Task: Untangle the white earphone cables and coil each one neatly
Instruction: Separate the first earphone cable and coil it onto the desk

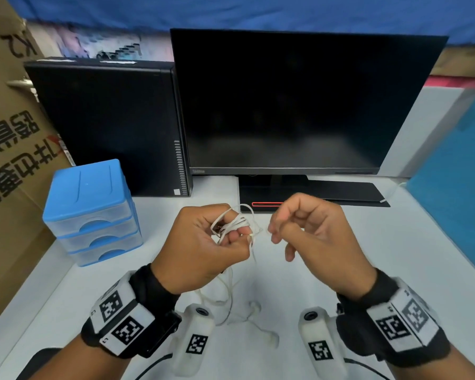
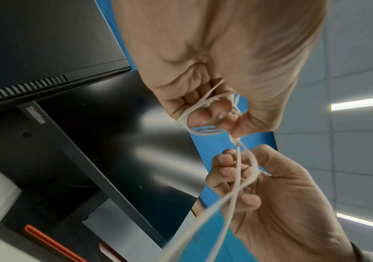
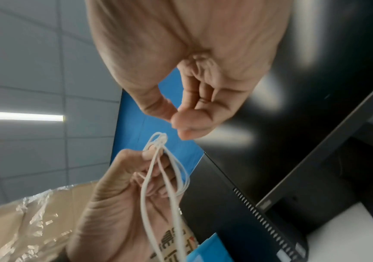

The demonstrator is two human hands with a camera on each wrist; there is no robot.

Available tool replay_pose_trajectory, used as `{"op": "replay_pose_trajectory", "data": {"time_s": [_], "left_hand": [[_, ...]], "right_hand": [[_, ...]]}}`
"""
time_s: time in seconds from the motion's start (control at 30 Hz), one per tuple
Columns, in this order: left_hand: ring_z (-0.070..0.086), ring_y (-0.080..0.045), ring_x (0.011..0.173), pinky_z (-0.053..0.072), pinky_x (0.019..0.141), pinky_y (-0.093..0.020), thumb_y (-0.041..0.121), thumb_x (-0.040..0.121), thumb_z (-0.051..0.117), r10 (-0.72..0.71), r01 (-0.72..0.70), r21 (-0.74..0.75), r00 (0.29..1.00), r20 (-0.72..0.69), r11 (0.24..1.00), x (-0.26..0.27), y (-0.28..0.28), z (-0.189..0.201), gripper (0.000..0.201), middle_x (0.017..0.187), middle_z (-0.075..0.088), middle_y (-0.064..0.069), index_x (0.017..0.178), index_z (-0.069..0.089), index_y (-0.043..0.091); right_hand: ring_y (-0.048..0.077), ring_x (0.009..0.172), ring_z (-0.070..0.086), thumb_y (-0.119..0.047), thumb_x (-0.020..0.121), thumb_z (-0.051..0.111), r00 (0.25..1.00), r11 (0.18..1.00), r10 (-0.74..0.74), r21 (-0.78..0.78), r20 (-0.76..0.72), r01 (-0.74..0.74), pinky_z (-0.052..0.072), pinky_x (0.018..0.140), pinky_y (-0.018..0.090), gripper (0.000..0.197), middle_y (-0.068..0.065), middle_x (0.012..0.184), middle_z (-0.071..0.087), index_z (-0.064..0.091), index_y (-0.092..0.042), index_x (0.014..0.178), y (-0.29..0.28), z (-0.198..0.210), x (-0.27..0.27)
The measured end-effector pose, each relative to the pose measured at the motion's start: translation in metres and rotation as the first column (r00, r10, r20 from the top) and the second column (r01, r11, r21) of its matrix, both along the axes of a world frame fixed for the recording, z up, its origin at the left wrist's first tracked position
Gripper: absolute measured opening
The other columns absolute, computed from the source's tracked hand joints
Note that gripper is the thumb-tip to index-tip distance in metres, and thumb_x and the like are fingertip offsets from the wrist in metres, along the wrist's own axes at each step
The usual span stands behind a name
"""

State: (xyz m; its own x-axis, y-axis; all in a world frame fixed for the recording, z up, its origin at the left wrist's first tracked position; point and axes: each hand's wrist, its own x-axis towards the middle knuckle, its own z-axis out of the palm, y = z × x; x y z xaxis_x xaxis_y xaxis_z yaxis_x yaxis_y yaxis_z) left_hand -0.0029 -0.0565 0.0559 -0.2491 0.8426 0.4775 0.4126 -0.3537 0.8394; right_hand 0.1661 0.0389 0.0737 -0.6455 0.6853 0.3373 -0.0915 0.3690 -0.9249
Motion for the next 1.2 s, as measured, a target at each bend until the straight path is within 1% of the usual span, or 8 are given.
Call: {"op": "replay_pose_trajectory", "data": {"time_s": [0.1,0.2,0.33,0.53,0.73,0.97,1.07,1.2], "left_hand": [[0.052,-0.035,0.06,0.046,0.054,-0.031,-0.004,0.07,0.068,-0.001,0.001,0.011,1.0,-0.008,1.0,-0.001,-0.001,0.0,0.015,0.064,0.063,-0.011,0.069,0.07,0.011],[0.049,-0.028,0.058,0.044,0.054,-0.028,0.0,0.072,0.068,-0.005,0.005,0.01,0.999,-0.047,1.0,-0.001,-0.001,0.001,0.013,0.062,0.058,-0.008,0.07,0.068,0.013],[0.05,-0.02,0.055,0.044,0.056,-0.021,0.007,0.071,0.068,-0.009,0.009,0.004,0.997,-0.08,1.0,-0.001,-0.003,0.002,0.008,0.061,0.059,-0.003,0.071,0.07,0.014],[0.047,-0.015,0.054,0.043,0.053,-0.024,0.001,0.07,0.067,-0.029,0.03,-0.032,0.999,0.03,0.999,-0.002,-0.001,0.0,0.009,0.062,0.058,-0.014,0.069,0.069,0.009],[0.046,-0.008,0.054,0.042,0.054,-0.019,0.0,0.07,0.068,-0.053,0.059,-0.046,0.99,0.128,0.997,0.002,0.004,-0.006,0.01,0.058,0.056,-0.001,0.066,0.068,0.009],[0.053,-0.011,0.06,0.047,0.057,-0.019,0.023,0.063,0.069,-0.002,0.009,-0.023,0.965,0.264,1.0,-0.013,0.009,-0.005,0.012,0.063,0.062,-0.002,0.065,0.069,0.012],[0.053,-0.013,0.06,0.047,0.058,-0.019,0.014,0.065,0.072,0.021,-0.018,-0.016,0.966,0.256,1.0,-0.022,0.009,-0.005,0.006,0.064,0.062,-0.004,0.066,0.068,0.009],[0.055,-0.012,0.058,0.048,0.057,-0.019,0.007,0.067,0.072,-0.009,0.017,-0.031,0.965,0.262,0.999,-0.024,0.01,-0.007,0.005,0.062,0.063,0.0,0.066,0.068,0.009]], "right_hand": [[0.015,0.07,0.059,-0.01,0.08,0.069,1.0,0.978,0.026,0.208,0.016,-0.029,0.045,0.049,0.036,0.007,0.001,0.078,0.067,0.072,-0.016,0.079,-0.004,0.003,0.005],[0.019,0.076,0.058,-0.02,0.081,0.077,0.994,0.95,0.028,0.307,0.108,-0.06,0.048,0.051,0.038,0.013,-0.004,0.085,0.066,0.078,-0.026,0.092,-0.007,0.003,0.006],[0.019,0.078,0.057,-0.018,0.083,0.077,0.979,0.937,-0.008,0.344,0.206,-0.064,0.049,0.054,0.039,0.007,-0.007,0.083,0.063,0.076,-0.025,0.083,-0.004,0.0,0.004],[0.014,0.071,0.056,-0.01,0.082,0.073,0.985,0.983,0.164,0.072,0.048,-0.167,0.042,0.049,0.03,0.004,0.008,0.084,0.065,0.07,-0.009,0.08,0.002,0.002,0.008],[0.015,0.056,0.051,0.001,0.079,0.065,0.981,0.983,0.128,-0.116,-0.149,-0.146,0.041,0.046,0.025,0.005,0.016,0.074,0.064,0.063,-0.003,0.081,0.0,-0.003,-0.002],[0.018,0.059,0.026,0.01,0.072,0.05,0.944,0.868,0.209,-0.395,-0.256,-0.3,0.02,0.047,0.027,0.034,0.005,0.066,0.048,0.061,-0.008,0.1,0.022,0.009,0.016],[0.019,0.055,0.021,0.012,0.079,0.063,0.991,0.982,0.001,-0.188,-0.134,-0.027,0.025,0.047,0.022,0.024,0.019,0.06,0.029,0.061,-0.009,0.092,0.027,0.015,0.02],[0.028,0.055,0.028,-0.009,0.086,0.07,0.91,0.922,-0.386,-0.054,-0.151,0.382,0.038,0.06,0.022,0.015,0.023,0.057,0.039,0.061,-0.005,0.075,0.039,0.018,0.023]]}}
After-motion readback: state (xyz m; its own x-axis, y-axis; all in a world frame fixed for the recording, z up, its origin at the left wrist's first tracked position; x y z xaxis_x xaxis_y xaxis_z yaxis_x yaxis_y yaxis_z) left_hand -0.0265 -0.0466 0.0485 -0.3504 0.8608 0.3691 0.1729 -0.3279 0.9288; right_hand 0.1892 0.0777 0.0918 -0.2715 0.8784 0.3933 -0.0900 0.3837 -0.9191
